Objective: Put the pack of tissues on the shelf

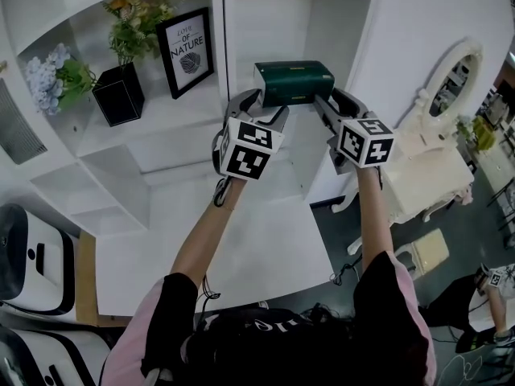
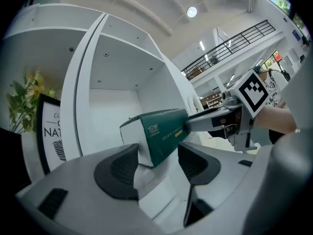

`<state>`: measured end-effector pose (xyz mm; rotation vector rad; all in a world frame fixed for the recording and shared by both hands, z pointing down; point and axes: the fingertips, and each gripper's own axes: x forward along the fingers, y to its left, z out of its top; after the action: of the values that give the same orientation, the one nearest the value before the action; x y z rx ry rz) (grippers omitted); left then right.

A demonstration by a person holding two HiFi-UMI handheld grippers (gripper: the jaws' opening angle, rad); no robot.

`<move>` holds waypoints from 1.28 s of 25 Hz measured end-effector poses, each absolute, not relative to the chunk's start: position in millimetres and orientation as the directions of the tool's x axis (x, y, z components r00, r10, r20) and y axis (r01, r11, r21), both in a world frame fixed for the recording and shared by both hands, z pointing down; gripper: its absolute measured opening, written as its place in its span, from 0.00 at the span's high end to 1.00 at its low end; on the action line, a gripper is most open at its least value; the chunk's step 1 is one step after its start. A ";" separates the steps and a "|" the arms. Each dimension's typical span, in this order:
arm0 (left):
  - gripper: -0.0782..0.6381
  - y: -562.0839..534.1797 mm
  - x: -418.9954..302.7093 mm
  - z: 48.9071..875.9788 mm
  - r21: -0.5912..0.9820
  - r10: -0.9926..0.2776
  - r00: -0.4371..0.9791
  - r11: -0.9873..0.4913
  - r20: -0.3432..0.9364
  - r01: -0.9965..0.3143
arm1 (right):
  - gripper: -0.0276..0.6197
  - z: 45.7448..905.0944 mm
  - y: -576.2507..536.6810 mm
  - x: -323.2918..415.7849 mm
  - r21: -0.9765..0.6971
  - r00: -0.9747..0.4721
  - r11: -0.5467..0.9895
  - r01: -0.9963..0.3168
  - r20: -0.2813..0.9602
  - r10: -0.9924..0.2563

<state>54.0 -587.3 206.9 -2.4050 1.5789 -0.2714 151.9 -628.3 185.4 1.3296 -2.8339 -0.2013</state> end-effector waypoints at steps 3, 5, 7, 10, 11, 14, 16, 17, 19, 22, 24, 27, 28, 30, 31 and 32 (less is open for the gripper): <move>0.54 -590.5 54.9 207.2 -0.297 -0.928 0.373 -0.363 0.026 -0.883 | 0.63 186.3 -637.1 151.6 0.079 -0.604 0.600 -0.796 -0.048 -0.796; 0.54 -592.5 55.0 206.7 -0.295 -0.932 0.361 -0.352 0.026 -0.888 | 0.64 187.0 -643.1 150.6 0.054 -0.585 0.582 -0.811 -0.051 -0.810; 0.54 -593.1 54.9 207.5 -0.307 -0.934 0.356 -0.346 0.026 -0.887 | 0.64 188.3 -647.3 149.4 0.025 -0.571 0.571 -0.821 -0.055 -0.819; 0.54 -593.3 55.7 208.7 -0.308 -0.932 0.363 -0.353 0.027 -0.883 | 0.68 190.0 -651.8 145.9 0.003 -0.564 0.565 -0.825 -0.058 -0.824; 0.54 -592.8 56.3 208.1 -0.297 -0.928 0.373 -0.363 0.026 -0.883 | 0.71 190.4 -652.7 144.7 0.004 -0.564 0.565 -0.825 -0.059 -0.824; 0.54 -585.6 57.7 200.6 -0.255 -0.905 0.425 -0.414 0.011 -0.874 | 0.71 195.8 -651.2 142.5 0.028 -0.574 0.573 -0.819 -0.036 -0.818; 0.54 -579.6 54.3 196.6 -0.242 -0.894 0.447 -0.430 -0.016 -0.870 | 0.71 201.6 -644.5 139.1 0.040 -0.593 0.592 -0.805 -0.024 -0.805; 0.54 -577.4 51.6 196.3 -0.243 -0.893 0.450 -0.430 -0.029 -0.869 | 0.71 203.9 -639.4 137.2 0.044 -0.603 0.601 -0.798 -0.029 -0.797; 0.54 -571.2 48.2 198.2 -0.254 -0.888 0.458 -0.434 -0.041 -0.864 | 0.71 208.4 -627.2 134.6 0.058 -0.621 0.619 -0.783 -0.045 -0.782; 0.54 -556.3 44.1 204.3 -0.261 -0.877 0.478 -0.451 -0.047 -0.853 | 0.71 217.0 -607.1 130.5 0.081 -0.639 0.635 -0.769 -0.054 -0.767; 0.54 -543.3 40.6 208.6 -0.241 -0.867 0.495 -0.468 -0.063 -0.850 | 0.71 222.7 -592.1 124.8 0.093 -0.654 0.648 -0.756 -0.060 -0.754; 0.54 -521.9 36.9 218.9 -0.209 -0.849 0.523 -0.499 -0.075 -0.841 | 0.71 233.9 -565.3 111.5 0.106 -0.687 0.680 -0.726 -0.062 -0.724; 0.54 -514.8 35.5 223.7 -0.204 -0.844 0.531 -0.508 -0.074 -0.837 | 0.71 238.6 -556.7 107.0 0.107 -0.696 0.688 -0.717 -0.060 -0.716; 0.54 -499.3 31.8 232.1 -0.197 -0.830 0.551 -0.528 -0.085 -0.826 | 0.71 249.2 -541.8 100.0 0.105 -0.701 0.694 -0.712 -0.054 -0.711; 0.54 -490.6 29.3 235.4 -0.194 -0.819 0.564 -0.540 -0.100 -0.819 | 0.71 255.4 -535.2 97.1 0.103 -0.700 0.693 -0.713 -0.049 -0.713; 0.54 -481.7 26.4 239.0 -0.190 -0.807 0.579 -0.554 -0.115 -0.810 | 0.71 262.1 -528.7 94.3 0.100 -0.698 0.692 -0.715 -0.043 -0.714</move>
<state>26.4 -481.7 239.0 -2.5883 1.3469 0.0218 94.3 -528.7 262.1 1.2203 -2.8904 -0.1713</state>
